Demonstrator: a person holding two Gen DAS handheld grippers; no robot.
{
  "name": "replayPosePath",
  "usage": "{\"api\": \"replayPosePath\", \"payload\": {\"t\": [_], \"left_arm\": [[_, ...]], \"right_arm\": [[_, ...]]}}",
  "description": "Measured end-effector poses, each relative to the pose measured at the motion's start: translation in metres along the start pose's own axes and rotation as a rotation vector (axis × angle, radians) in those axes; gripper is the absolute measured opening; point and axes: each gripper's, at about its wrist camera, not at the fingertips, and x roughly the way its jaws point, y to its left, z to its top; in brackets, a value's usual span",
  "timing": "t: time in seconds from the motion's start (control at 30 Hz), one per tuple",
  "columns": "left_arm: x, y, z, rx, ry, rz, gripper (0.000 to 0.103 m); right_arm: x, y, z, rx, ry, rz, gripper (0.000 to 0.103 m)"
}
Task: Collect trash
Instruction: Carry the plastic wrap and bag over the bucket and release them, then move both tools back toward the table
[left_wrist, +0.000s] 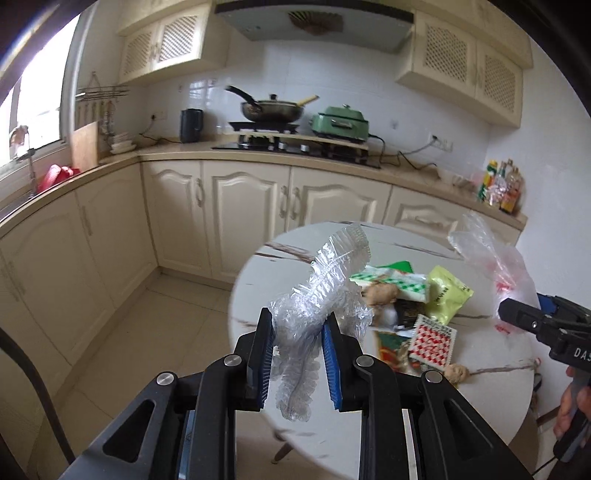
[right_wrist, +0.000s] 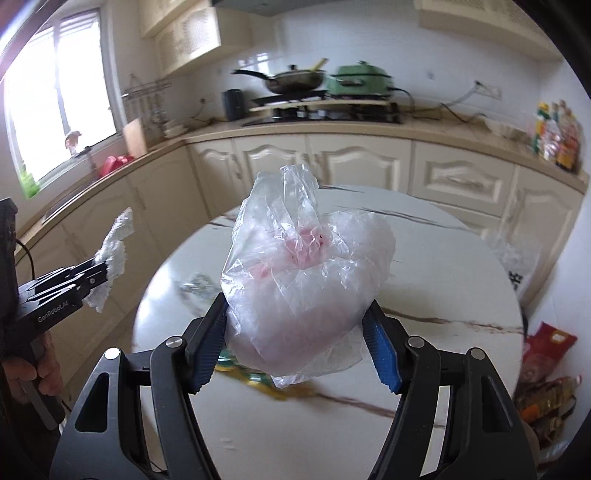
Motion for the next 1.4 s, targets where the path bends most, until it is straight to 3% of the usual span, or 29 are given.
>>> {"api": "replayPosePath", "payload": {"t": [0.17, 0.33, 0.47, 0.6, 0.83, 1.0, 1.27, 1.37, 1.4], "left_arm": [[-0.05, 0.059, -0.03, -0.059, -0.015, 0.104, 0.021], [-0.078, 0.126, -0.066, -0.144, 0.024, 0.23, 0.021], [-0.077, 0.171, -0.098, -0.206, 0.091, 0.306, 0.021], [-0.046, 0.204, -0.134, -0.271, 0.201, 0.324, 0.021], [0.026, 0.245, -0.188, -0.339, 0.392, 0.299, 0.021], [0.064, 0.265, -0.216, -0.379, 0.485, 0.283, 0.021], [0.103, 0.267, -0.237, -0.412, 0.555, 0.264, 0.024], [0.115, 0.279, -0.231, -0.422, 0.576, 0.258, 0.041], [0.123, 0.285, -0.221, -0.425, 0.584, 0.256, 0.056]], "right_arm": [[0.019, 0.087, 0.002, -0.098, 0.016, 0.14, 0.067], [0.065, 0.192, -0.012, -0.194, 0.071, 0.295, 0.067], [0.108, 0.258, -0.033, -0.274, 0.139, 0.358, 0.067], [0.176, 0.306, -0.061, -0.328, 0.258, 0.366, 0.067], [0.292, 0.322, -0.12, -0.33, 0.467, 0.35, 0.069], [0.357, 0.306, -0.148, -0.284, 0.546, 0.34, 0.076], [0.388, 0.282, -0.154, -0.266, 0.561, 0.264, 0.092], [0.387, 0.271, -0.15, -0.255, 0.561, 0.24, 0.094], [0.386, 0.267, -0.148, -0.254, 0.559, 0.229, 0.094]]}}
